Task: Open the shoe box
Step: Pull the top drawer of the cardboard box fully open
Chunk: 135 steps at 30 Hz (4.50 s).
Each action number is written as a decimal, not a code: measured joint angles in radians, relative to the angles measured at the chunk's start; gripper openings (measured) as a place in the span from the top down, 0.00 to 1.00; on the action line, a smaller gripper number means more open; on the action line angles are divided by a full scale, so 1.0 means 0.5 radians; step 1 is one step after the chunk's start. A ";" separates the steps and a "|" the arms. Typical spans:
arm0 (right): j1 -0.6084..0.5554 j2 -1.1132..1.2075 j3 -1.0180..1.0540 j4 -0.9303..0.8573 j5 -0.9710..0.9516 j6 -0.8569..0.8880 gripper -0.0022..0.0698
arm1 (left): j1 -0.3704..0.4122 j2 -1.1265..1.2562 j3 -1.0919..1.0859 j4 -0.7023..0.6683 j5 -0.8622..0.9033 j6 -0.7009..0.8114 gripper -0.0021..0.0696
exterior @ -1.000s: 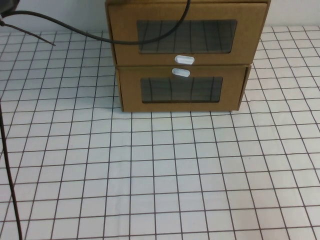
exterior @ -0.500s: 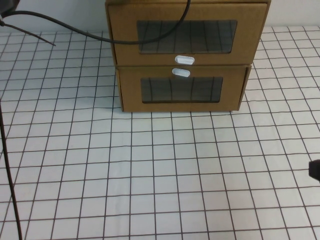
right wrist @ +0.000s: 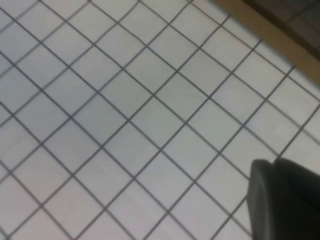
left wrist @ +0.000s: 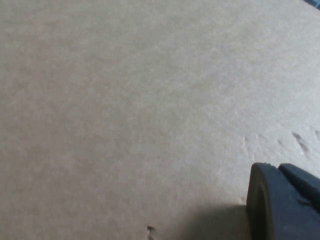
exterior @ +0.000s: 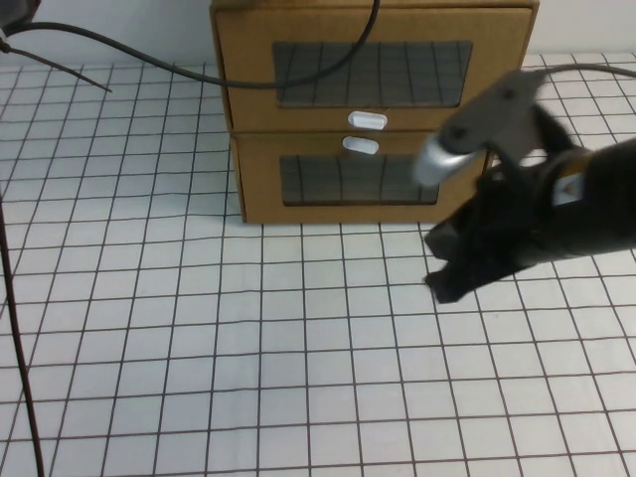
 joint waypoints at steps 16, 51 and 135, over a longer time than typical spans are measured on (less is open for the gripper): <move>0.493 0.542 -0.129 -2.683 -0.326 1.412 0.87 | 0.000 0.000 -0.001 0.004 0.055 -0.009 0.98; 0.267 0.866 -0.353 -3.679 -0.523 2.188 0.56 | 0.000 0.000 -0.019 0.000 0.135 -0.133 0.98; 0.307 0.900 -0.238 -3.776 -0.352 2.008 0.95 | -0.008 0.000 -0.019 -0.052 0.219 -0.171 0.98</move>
